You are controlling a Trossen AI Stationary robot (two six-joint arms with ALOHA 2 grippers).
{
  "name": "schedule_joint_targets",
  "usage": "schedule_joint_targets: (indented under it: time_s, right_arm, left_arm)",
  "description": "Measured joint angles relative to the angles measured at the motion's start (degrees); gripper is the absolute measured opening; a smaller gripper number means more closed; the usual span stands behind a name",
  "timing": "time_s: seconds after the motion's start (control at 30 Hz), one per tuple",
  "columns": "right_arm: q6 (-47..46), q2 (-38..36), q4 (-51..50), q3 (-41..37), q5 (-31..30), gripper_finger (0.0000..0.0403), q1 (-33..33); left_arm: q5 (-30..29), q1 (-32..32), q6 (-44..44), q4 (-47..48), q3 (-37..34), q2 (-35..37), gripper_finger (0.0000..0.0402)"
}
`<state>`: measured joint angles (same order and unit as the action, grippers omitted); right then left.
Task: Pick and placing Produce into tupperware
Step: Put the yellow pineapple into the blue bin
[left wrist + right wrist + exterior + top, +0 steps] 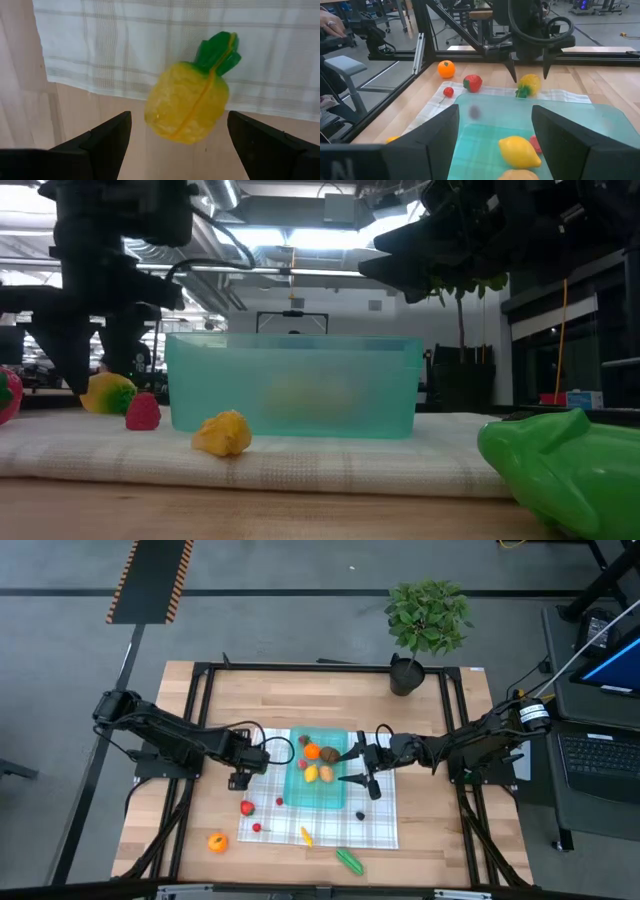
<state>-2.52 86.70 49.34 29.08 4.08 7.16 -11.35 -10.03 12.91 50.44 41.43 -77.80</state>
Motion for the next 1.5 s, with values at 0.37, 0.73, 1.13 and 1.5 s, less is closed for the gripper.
schedule_joint_targets:
  time_s: [0.37,0.73,1.13,1.5]
  right_arm:
    - [-0.22,0.00,-0.68,0.00,0.02,0.0251,0.03]
    - [-0.15,0.00,-0.87,0.00,0.02,0.0251,1.39]
    - [-0.15,0.00,-0.89,0.00,0.00,0.0251,1.68]
    - [-0.17,0.02,-0.87,0.00,0.00,0.0251,1.68]
  left_arm:
    - [-0.05,0.14,-7.14,-5.44,0.00,-0.65,0.0319]
    - [3.75,0.14,-7.17,-5.47,-1.09,-0.63,0.0319]
    - [3.03,0.16,-7.08,-6.41,-1.64,-0.63,0.0318]
    - [2.91,0.16,-5.78,-6.39,-1.87,-0.63,0.0261]
